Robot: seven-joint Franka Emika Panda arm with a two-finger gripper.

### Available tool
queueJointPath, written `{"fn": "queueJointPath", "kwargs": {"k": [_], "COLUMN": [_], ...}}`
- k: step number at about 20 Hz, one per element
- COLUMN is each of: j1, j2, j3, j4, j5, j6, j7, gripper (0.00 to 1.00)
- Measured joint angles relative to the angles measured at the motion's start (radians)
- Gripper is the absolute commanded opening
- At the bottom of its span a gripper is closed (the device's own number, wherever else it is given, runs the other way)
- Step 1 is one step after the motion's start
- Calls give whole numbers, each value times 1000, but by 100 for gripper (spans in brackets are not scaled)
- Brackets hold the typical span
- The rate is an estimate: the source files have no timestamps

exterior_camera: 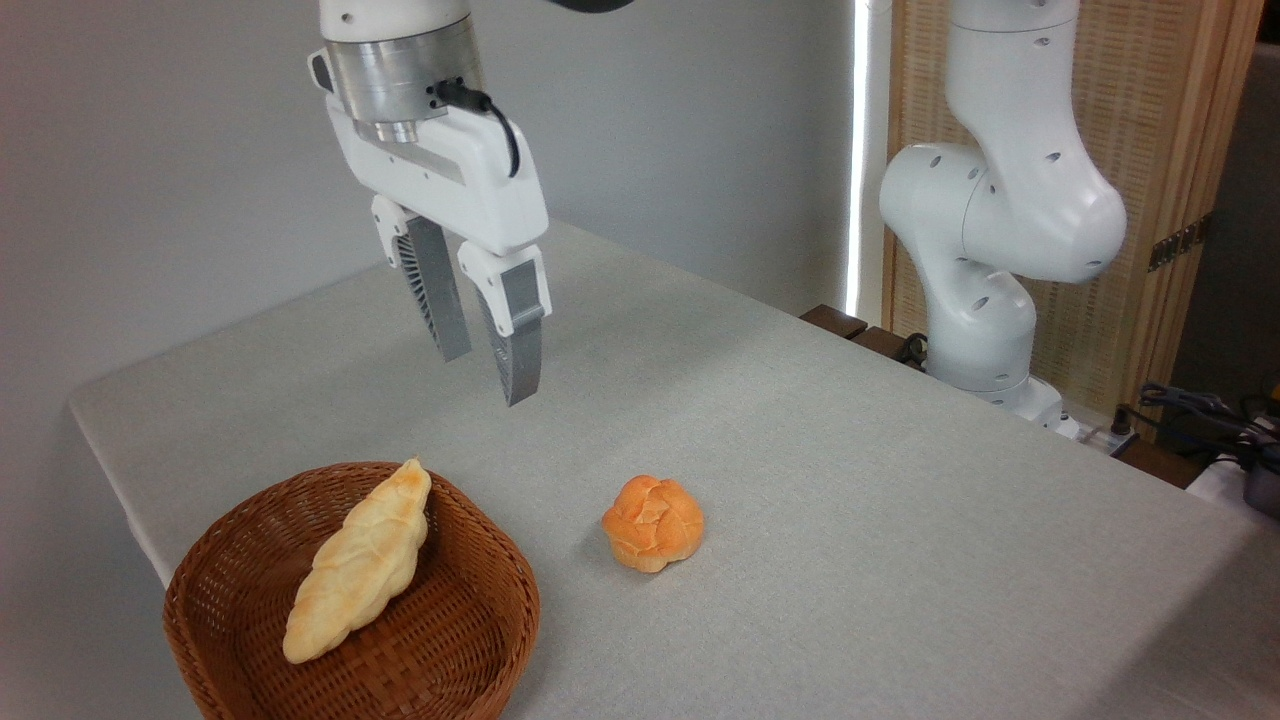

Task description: Put bread into the basket

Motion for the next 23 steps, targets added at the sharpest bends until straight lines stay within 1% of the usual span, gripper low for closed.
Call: {"fn": "queueJointPath", "kwargs": {"k": [3, 5, 7, 12, 23], "j1": [-15, -63, -92, -104, -105], "j2": [-4, -5, -7, -9, -14], "j3": [30, 97, 134, 140, 141], "j4": [-1, 1, 4, 8, 10], "j5": [0, 0, -2, -3, -3], "j6": [-2, -3, -4, -4, -4], "j7": [1, 3, 4, 4, 4], "gripper": [100, 100, 100, 100, 100]}}
